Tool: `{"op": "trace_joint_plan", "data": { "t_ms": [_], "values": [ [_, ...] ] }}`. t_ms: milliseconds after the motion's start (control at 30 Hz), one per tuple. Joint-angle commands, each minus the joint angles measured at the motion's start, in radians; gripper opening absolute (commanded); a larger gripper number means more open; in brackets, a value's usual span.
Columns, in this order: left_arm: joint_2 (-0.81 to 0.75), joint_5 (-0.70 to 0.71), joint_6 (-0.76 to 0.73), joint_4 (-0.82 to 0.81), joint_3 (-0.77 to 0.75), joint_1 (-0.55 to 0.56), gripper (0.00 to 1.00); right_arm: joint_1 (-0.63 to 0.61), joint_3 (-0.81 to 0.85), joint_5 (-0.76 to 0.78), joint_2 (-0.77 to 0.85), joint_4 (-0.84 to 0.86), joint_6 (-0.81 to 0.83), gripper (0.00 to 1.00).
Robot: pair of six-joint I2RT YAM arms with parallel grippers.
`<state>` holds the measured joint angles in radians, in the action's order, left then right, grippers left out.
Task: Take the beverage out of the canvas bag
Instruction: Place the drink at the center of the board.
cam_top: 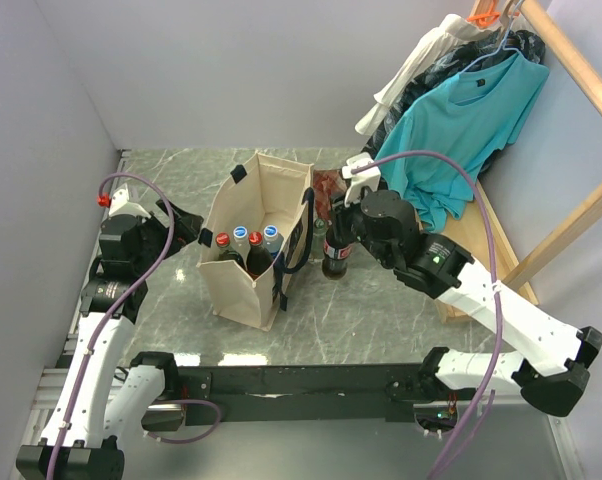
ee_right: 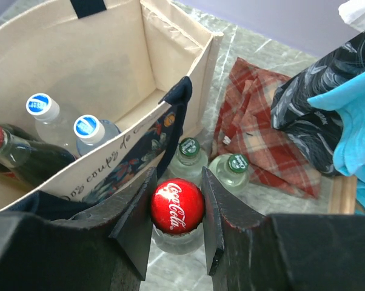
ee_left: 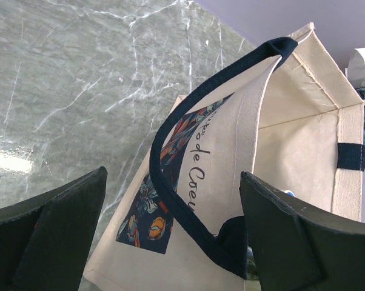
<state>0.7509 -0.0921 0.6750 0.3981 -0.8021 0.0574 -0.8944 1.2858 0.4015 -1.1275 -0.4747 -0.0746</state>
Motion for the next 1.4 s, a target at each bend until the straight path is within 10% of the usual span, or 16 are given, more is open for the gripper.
{"op": "trace_joint_plan", "data": {
  "t_ms": [0,1367],
  "values": [
    [-0.002,-0.001,0.009,-0.039,0.01,-0.004,0.96,-0.005,-0.016,0.013,0.075,0.258,-0.034,0.0],
    [0.007,0.022,0.006,-0.038,0.021,-0.004,0.96,-0.005,-0.345,-0.084,0.037,0.709,0.038,0.0]
  ]
}}
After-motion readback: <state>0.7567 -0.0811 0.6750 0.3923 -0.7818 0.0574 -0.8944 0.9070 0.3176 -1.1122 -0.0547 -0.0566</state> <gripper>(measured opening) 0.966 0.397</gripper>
